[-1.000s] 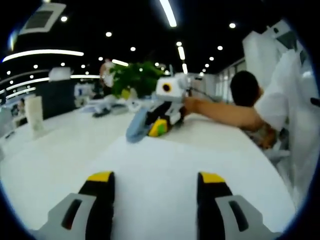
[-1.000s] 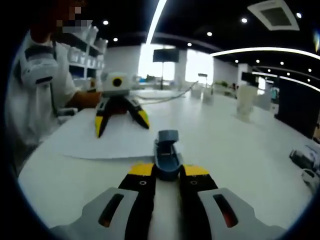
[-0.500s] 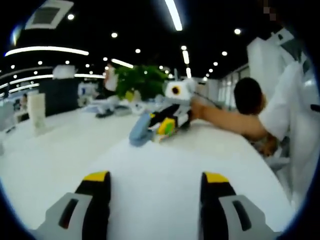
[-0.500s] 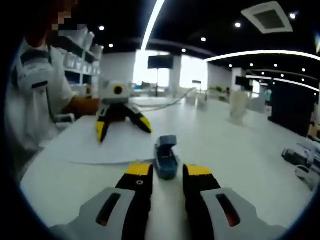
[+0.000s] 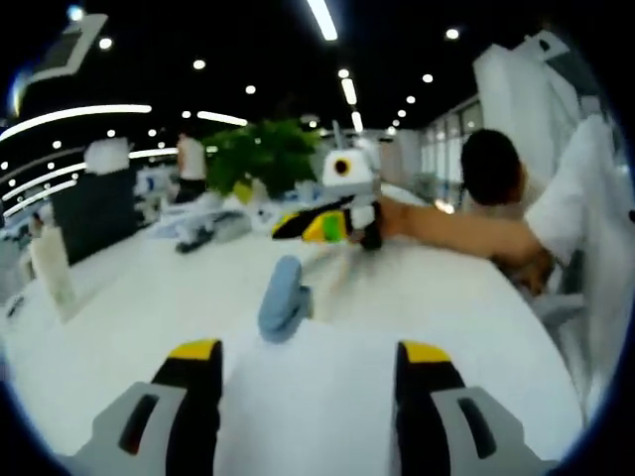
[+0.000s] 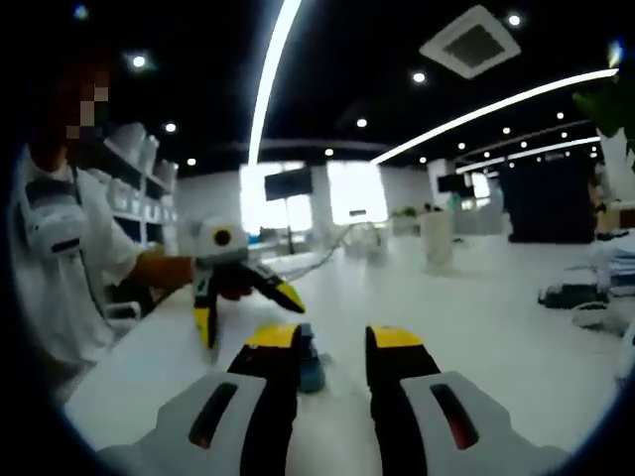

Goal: Pick up the paper insert the paper into the punch align the paper edges press the punch to punch holes

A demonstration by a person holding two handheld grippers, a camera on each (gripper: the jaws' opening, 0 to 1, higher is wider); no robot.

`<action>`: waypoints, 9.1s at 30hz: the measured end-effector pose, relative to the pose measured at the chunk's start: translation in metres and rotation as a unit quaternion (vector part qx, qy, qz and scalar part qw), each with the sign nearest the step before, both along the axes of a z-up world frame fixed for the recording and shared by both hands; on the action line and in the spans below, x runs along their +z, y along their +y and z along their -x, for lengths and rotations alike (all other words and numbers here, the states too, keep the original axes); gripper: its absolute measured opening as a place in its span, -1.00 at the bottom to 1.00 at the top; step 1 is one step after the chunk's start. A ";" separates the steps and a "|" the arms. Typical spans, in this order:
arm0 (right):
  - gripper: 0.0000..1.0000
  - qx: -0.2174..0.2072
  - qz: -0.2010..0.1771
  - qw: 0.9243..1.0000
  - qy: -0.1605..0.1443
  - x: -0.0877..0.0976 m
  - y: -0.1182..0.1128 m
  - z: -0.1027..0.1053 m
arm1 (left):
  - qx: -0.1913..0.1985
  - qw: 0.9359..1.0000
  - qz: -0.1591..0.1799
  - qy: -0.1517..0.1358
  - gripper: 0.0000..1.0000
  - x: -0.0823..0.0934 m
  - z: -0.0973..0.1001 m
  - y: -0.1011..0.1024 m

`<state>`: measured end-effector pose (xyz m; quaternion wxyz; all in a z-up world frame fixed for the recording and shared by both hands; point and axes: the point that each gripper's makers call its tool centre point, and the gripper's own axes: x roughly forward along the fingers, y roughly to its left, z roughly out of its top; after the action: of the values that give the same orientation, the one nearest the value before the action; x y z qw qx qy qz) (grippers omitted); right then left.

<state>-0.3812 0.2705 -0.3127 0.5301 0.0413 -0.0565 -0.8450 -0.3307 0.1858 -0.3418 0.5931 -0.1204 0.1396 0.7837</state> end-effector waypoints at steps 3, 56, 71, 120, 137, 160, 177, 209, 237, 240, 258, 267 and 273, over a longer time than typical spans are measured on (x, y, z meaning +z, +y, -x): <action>-0.45 -0.009 0.014 1.000 -0.004 0.003 0.003 0.002 | -0.009 1.000 -0.005 -0.008 0.35 0.000 0.011 0.015; -0.60 -0.027 -0.021 0.999 -0.015 -0.013 0.004 0.010 | -0.079 0.995 -0.054 -0.024 -0.30 -0.021 0.040 0.072; -0.82 0.041 -0.123 0.992 0.006 -0.042 -0.019 -0.019 | -0.078 0.995 -0.054 -0.025 -0.30 -0.021 0.048 0.073; -0.91 -0.169 -0.041 0.984 0.021 0.017 -0.047 0.001 | -0.078 0.995 -0.053 -0.020 -0.47 -0.024 0.028 0.071; -0.96 -0.233 -0.151 0.960 0.027 -0.003 -0.040 0.004 | -0.077 0.995 -0.052 -0.021 -0.48 -0.024 0.032 0.070; -0.96 -0.238 -0.096 0.967 -0.008 -0.009 -0.034 0.003 | -0.077 0.995 -0.052 -0.023 -0.48 -0.024 0.033 0.071; -0.91 -0.222 0.008 0.975 -0.024 0.005 0.022 0.017 | -0.074 0.996 -0.053 -0.020 -0.45 -0.023 0.033 0.070; -0.68 -0.207 0.044 0.977 -0.039 0.001 0.022 0.005 | -0.051 0.987 -0.146 -0.034 0.16 0.062 0.021 0.042; -0.48 -0.180 -0.053 0.982 0.012 -0.012 -0.012 -0.028 | 0.014 0.996 -0.065 -0.064 0.06 -0.021 -0.021 -0.058; -0.48 -0.152 -0.066 0.986 0.029 -0.013 -0.019 -0.034 | 0.023 0.996 -0.060 -0.064 0.05 -0.023 -0.018 -0.060; -0.25 0.031 -0.161 0.986 0.030 -0.052 -0.019 -0.003 | 0.031 0.996 -0.059 -0.064 -0.02 -0.025 -0.002 -0.066; -0.45 0.075 -0.172 0.980 0.061 -0.054 -0.035 -0.009 | 0.033 0.996 -0.059 -0.065 -0.07 -0.025 -0.002 -0.065; -0.54 0.082 -0.172 0.980 0.063 -0.055 -0.038 -0.016 | 0.031 0.996 -0.059 -0.064 -0.08 -0.026 0.001 -0.065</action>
<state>-0.3649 0.2329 -0.3675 0.5853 0.0834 0.1271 -0.7964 -0.3315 0.1208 -0.3674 0.5824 -0.1392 0.0512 0.7993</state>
